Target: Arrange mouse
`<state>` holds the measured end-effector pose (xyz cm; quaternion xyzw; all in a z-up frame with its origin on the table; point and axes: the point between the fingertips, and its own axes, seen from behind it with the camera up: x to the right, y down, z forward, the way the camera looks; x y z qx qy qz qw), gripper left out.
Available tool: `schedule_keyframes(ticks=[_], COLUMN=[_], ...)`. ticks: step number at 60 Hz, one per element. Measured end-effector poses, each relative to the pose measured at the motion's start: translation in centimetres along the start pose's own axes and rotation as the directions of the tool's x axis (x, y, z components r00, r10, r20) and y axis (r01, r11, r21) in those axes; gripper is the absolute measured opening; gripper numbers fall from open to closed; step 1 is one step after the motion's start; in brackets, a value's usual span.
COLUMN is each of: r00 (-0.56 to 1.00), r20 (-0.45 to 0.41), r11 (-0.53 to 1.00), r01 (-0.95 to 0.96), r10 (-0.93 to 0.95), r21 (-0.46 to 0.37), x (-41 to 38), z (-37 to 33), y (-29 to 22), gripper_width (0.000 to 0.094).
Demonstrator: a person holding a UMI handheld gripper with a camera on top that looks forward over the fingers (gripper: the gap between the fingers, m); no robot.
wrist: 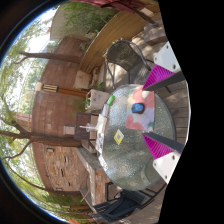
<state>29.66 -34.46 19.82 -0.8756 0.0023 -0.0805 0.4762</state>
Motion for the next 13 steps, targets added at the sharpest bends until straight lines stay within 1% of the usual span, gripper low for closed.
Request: schedule_keyframes(ticks=[4, 13], r00=[1.0, 1.0], r20=[0.007, -0.002], r11=[1.0, 1.0], r01=[-0.007, -0.003], r10=[0.007, 0.003], r21=[-0.006, -0.005], x=[-0.1, 0.1], z=[-1.1, -1.2], y=[0.3, 0.4], gripper_width=[0.0852, 0.0851])
